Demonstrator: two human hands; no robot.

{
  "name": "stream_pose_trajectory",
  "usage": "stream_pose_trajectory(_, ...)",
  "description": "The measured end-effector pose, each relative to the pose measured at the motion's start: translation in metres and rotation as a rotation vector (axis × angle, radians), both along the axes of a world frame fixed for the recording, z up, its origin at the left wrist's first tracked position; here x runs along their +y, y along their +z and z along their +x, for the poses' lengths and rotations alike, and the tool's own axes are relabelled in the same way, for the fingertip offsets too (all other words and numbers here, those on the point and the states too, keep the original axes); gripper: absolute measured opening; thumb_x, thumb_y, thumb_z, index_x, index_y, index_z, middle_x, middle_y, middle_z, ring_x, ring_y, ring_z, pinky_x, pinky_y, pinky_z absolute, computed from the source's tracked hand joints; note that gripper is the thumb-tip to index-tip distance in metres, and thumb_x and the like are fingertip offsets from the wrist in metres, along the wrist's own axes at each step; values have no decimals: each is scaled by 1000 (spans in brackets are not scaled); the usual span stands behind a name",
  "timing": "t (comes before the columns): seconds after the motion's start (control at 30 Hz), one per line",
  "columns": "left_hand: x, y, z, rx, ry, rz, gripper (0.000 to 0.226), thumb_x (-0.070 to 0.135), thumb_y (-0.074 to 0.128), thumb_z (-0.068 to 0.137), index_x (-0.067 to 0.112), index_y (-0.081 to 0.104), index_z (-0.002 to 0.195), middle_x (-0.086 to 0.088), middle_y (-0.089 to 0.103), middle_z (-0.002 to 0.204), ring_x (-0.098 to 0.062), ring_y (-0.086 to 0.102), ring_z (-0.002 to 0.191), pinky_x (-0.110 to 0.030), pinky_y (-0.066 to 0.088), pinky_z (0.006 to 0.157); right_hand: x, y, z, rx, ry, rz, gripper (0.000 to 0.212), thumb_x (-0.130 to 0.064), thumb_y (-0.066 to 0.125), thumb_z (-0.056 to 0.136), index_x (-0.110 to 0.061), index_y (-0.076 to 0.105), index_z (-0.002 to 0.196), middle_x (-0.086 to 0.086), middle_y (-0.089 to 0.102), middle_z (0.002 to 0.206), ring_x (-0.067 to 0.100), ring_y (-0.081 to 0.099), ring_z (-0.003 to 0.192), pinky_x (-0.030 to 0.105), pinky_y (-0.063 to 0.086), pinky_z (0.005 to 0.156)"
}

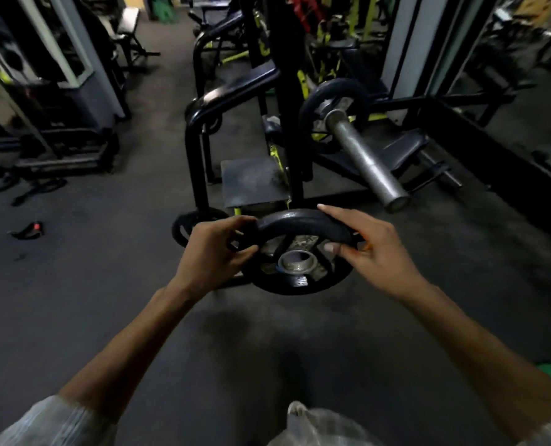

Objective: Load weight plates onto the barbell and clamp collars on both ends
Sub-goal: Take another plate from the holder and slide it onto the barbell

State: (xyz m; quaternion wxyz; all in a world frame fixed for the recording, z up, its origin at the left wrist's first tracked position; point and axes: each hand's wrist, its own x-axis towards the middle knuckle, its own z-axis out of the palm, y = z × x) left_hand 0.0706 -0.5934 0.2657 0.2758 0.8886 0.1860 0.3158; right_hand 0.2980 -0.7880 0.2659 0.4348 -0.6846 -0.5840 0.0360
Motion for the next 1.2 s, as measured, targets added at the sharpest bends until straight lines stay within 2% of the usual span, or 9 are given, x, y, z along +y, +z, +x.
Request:
stream_pose_trajectory(0.1,-25,13,16,-71,-80,-29,37,11,86,81,12,73,116,9,73,92,3,70,75,-19,59,67,-31,18,14,-26,-19,12,68,-18,85,85,-28,59,147,-12,69,131,8,65,122,45,56,97)
stream_pose_trajectory(0.3,-76,25,61,-125,-82,-12,39,23,86,81,13,73,116,11,75,93,-1,74,77,-20,60,67,-78,35,63,-28,16,36,66,-17,84,86,-30,59,146,-14,67,134,7,63,126,47,57,96)
stream_pose_trajectory(0.37,-88,26,78,-121,-43,0,39,26,83,82,12,73,118,4,77,96,-4,75,80,-25,63,70,-87,37,83,-22,36,49,65,-17,83,87,-30,60,146,-13,67,135,6,62,128,46,58,97)
stream_pose_trajectory(0.5,-109,30,120,-113,103,6,39,8,84,80,12,75,117,0,78,92,-8,75,78,-34,62,74,-92,39,133,9,107,60,64,-13,83,87,-27,61,145,-12,68,137,5,62,129,45,55,104)
stream_pose_trajectory(0.6,-123,37,147,-66,188,-5,43,17,88,79,15,74,119,-2,77,86,-14,74,76,-39,62,74,-91,40,169,12,160,93,65,-11,83,85,-27,61,144,-12,68,137,4,62,129,44,55,105)
stream_pose_trajectory(0.73,-133,45,170,-63,250,-88,43,28,89,78,18,76,118,4,78,86,0,68,70,-31,62,73,-77,42,199,-66,207,126,65,-18,82,85,-27,60,146,-6,69,135,11,66,124,45,57,100)
stream_pose_trajectory(0.83,-133,50,178,-50,292,-92,48,31,89,77,17,75,121,4,78,92,-9,74,84,-34,61,82,-67,40,213,-118,233,142,66,-24,79,85,-26,58,148,0,71,131,17,68,118,45,57,95)
stream_pose_trajectory(0.93,-129,52,186,-25,313,-76,50,31,89,77,15,74,122,1,78,93,-18,75,89,-35,60,84,-60,38,224,-143,239,155,69,-22,81,85,-28,56,149,2,71,129,19,69,116,46,57,91)
stream_pose_trajectory(1.2,-117,52,199,-28,330,-75,51,27,89,77,10,74,123,3,78,95,-17,75,90,-22,58,82,-42,34,240,-129,254,165,68,-25,81,85,-28,57,149,0,70,135,16,68,121,44,59,91)
